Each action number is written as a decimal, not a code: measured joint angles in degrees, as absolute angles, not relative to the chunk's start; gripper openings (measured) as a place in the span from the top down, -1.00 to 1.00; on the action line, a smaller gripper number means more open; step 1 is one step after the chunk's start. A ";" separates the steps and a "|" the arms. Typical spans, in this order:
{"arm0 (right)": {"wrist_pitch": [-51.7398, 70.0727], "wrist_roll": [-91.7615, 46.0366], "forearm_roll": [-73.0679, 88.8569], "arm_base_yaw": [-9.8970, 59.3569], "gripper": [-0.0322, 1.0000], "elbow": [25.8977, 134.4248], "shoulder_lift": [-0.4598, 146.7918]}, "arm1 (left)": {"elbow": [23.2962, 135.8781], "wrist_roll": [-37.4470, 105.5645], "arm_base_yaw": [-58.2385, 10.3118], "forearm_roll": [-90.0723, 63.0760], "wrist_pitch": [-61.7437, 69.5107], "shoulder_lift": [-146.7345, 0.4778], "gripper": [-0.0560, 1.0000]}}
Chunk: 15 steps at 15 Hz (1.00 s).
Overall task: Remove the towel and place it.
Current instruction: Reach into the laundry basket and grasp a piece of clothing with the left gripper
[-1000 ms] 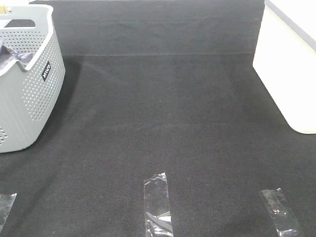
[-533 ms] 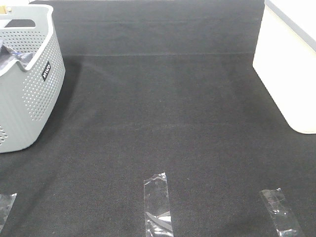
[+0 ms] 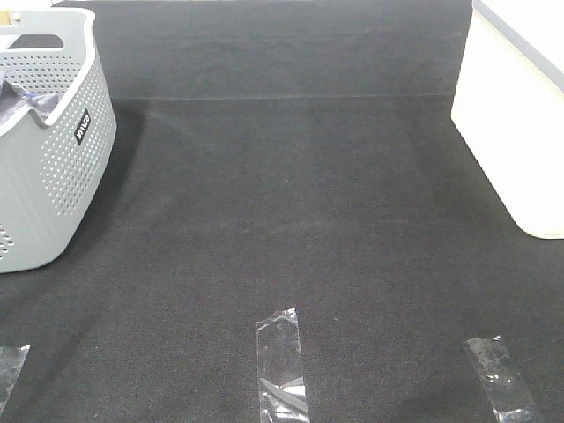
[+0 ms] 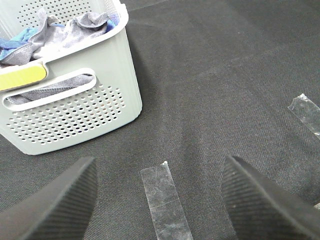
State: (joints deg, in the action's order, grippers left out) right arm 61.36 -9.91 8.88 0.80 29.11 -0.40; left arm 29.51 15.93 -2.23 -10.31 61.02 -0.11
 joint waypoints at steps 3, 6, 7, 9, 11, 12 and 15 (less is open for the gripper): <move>61.36 -9.91 8.88 0.80 -0.47 29.11 -0.40 | 32.54 15.93 -2.23 -9.34 58.44 -4.47 -0.39; 61.36 -9.91 8.88 0.80 -0.47 29.11 -0.40 | 37.01 13.87 -2.23 -5.73 50.59 -14.95 -0.39; 61.36 -9.91 8.88 0.80 -0.47 29.11 -0.40 | 38.10 12.15 -2.23 -4.30 48.01 -19.08 -0.39; 61.36 -9.91 8.88 0.80 -0.47 29.11 -0.40 | 41.65 8.77 -2.23 0.00 43.43 -30.65 -0.39; 61.36 -9.91 8.88 0.80 -0.47 29.11 -0.40 | 45.44 5.79 -2.23 3.21 41.65 -40.28 -0.39; 61.36 -9.91 8.88 0.80 -0.47 29.11 -0.40 | 47.61 4.07 -2.23 4.41 41.37 -44.81 -0.39; 61.36 -9.91 8.88 0.80 -0.47 28.93 -0.40 | 55.52 0.92 -2.23 6.02 41.20 -59.13 -0.39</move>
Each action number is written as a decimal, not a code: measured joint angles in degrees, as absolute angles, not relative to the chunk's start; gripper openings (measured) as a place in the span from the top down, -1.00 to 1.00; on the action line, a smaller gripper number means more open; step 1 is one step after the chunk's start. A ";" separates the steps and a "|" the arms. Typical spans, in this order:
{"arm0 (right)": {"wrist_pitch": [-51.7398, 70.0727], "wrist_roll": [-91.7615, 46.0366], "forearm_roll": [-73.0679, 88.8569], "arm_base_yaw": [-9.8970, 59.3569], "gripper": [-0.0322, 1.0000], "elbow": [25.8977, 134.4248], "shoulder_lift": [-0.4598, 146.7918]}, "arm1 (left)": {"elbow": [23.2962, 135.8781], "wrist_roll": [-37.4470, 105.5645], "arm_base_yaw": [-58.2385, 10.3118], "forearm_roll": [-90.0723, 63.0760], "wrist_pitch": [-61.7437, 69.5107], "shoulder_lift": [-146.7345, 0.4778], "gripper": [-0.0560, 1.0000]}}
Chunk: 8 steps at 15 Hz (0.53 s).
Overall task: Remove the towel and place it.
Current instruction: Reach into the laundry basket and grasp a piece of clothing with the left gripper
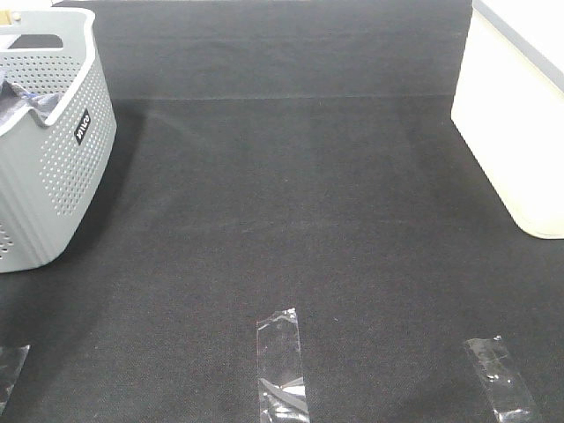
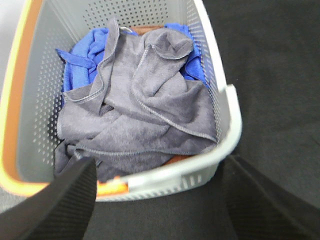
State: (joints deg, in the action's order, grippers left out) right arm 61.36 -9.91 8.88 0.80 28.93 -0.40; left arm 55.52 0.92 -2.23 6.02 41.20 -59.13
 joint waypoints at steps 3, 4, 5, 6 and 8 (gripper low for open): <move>61.36 -9.91 8.88 0.80 -0.47 28.93 -0.40 | 63.83 -1.38 -2.18 6.07 42.40 -71.91 -0.39; 61.36 -9.91 8.88 0.80 -0.47 28.93 -0.40 | 67.04 -2.46 -1.83 6.13 43.77 -75.57 -0.39; 61.36 -9.91 8.88 0.80 -0.47 28.93 -0.40 | 70.87 -3.32 -1.15 6.30 45.89 -79.47 -0.39; 61.36 -9.91 8.88 0.80 -0.47 28.93 -0.40 | 74.60 -3.61 -0.52 6.65 47.90 -82.74 -0.39; 61.36 -9.91 8.88 0.80 -0.47 28.93 -0.40 | 82.85 -3.72 1.09 7.33 52.25 -88.98 -0.39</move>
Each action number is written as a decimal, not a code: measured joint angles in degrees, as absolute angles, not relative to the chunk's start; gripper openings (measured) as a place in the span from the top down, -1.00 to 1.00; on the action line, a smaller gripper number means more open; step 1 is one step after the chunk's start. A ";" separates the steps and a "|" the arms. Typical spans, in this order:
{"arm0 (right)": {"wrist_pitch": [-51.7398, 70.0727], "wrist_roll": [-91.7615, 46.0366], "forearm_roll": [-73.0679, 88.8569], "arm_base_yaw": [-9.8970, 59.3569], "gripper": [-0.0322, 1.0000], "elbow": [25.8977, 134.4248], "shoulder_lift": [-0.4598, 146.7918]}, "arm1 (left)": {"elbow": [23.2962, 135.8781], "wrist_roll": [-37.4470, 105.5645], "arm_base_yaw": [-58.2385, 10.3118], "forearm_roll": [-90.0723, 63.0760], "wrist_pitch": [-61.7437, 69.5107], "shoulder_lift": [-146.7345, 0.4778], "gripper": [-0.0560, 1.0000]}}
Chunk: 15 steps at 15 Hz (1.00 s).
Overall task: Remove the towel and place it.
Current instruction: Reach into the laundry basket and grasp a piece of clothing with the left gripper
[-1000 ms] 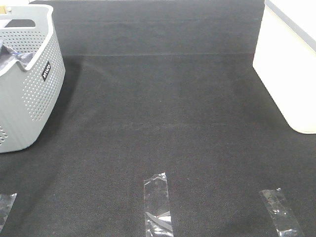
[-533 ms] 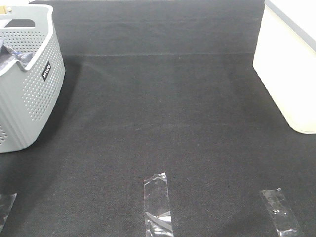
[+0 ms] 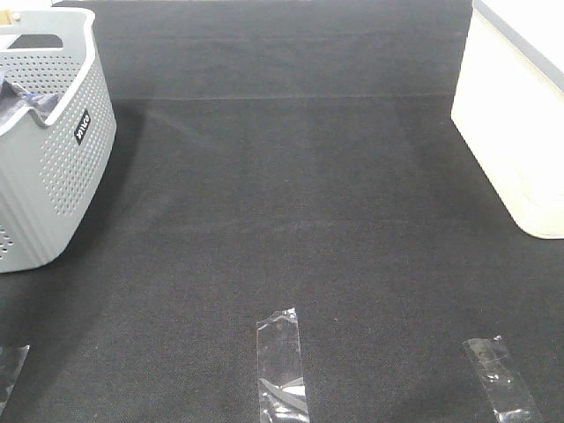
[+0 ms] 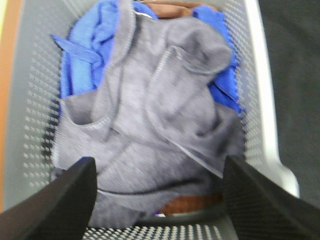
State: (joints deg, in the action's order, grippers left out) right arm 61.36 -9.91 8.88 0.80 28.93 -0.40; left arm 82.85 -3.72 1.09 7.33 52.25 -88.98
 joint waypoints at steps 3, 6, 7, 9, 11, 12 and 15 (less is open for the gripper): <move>61.36 -9.91 8.88 0.80 -0.47 28.93 -0.40 | 97.52 -3.72 4.24 8.08 54.77 -99.41 -0.39; 61.36 -9.91 8.88 0.80 -0.47 28.93 -0.40 | 107.54 -3.72 5.73 8.71 54.72 -109.21 -0.39; 61.36 -9.91 8.88 0.80 -0.47 28.93 -0.40 | 110.70 -3.55 5.73 8.94 54.72 -112.70 -0.39; 61.36 -9.91 8.88 0.80 -0.47 28.93 -0.40 | 115.62 -3.21 5.73 8.94 54.72 -118.89 -0.39; 61.36 -9.91 8.88 0.80 -0.47 28.93 -0.40 | 118.95 -3.09 5.73 8.94 54.49 -123.93 -0.39; 61.36 -9.91 8.88 0.80 -0.47 28.93 -0.40 | 119.92 -3.09 5.73 9.22 53.74 -126.74 -0.39; 61.36 -9.91 8.88 0.80 -0.47 28.93 -0.40 | 119.98 -3.09 5.96 9.80 50.02 -130.06 -0.39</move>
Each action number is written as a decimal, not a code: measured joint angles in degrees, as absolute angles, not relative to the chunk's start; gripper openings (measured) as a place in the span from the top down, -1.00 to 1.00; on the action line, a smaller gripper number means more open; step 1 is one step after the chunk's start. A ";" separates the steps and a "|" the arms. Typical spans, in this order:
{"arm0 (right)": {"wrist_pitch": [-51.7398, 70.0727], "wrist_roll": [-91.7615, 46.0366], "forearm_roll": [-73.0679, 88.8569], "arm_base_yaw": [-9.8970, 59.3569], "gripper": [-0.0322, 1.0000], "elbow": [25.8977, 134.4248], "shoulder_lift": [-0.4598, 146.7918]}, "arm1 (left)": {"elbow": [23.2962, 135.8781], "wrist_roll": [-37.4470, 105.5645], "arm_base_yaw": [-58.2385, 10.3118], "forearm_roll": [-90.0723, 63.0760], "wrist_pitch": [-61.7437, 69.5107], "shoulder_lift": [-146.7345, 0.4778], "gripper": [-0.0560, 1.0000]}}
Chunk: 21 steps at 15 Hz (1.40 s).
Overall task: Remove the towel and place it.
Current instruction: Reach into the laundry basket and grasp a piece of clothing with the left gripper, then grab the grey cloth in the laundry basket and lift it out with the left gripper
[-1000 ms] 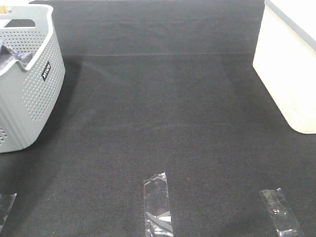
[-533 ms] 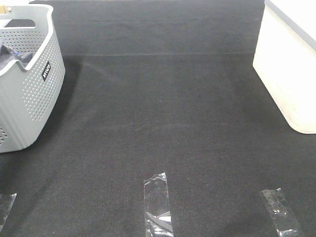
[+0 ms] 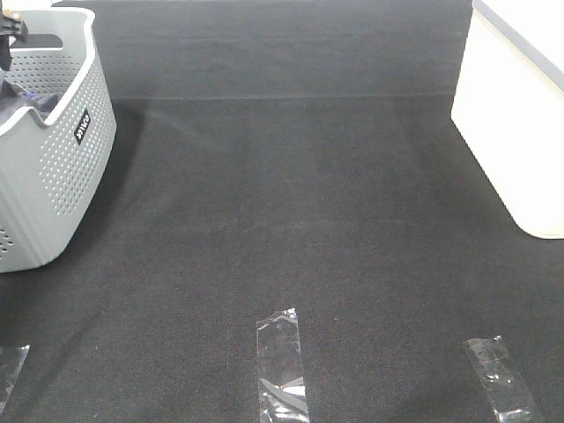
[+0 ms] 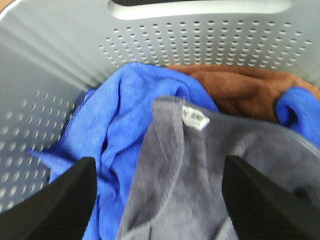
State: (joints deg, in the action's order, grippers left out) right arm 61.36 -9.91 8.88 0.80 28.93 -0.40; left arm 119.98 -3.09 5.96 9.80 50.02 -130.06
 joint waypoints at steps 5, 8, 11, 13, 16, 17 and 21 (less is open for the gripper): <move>61.36 -9.91 8.88 0.80 -0.47 28.93 -0.40 | 120.03 -3.09 6.02 10.31 44.69 -133.90 -0.38; 61.36 -9.91 8.88 0.80 -0.47 28.93 -0.40 | 120.03 -2.46 6.02 10.49 41.71 -134.47 -0.28; 61.36 -9.91 8.88 0.80 -0.47 28.93 -0.40 | 120.03 -2.23 6.02 10.49 41.08 -134.93 -0.27; 61.36 -9.91 8.88 0.80 -0.47 28.93 -0.40 | 120.03 -2.18 6.02 10.54 40.62 -135.96 -0.27; 61.36 -9.91 8.88 0.80 -0.47 28.93 -0.40 | 120.03 -2.01 6.02 10.60 40.45 -136.99 -0.27; 61.36 -9.91 8.88 0.80 -0.47 28.93 -0.40 | 120.03 -2.01 6.02 10.60 40.34 -137.40 -0.27; 61.36 -9.91 8.88 0.80 -0.47 28.93 -0.40 | 120.03 -1.95 6.02 10.89 40.22 -137.74 -0.05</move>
State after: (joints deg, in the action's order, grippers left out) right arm 61.36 -9.91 8.88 0.80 28.93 -0.40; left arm 120.03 -1.95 6.02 10.89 40.22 -137.74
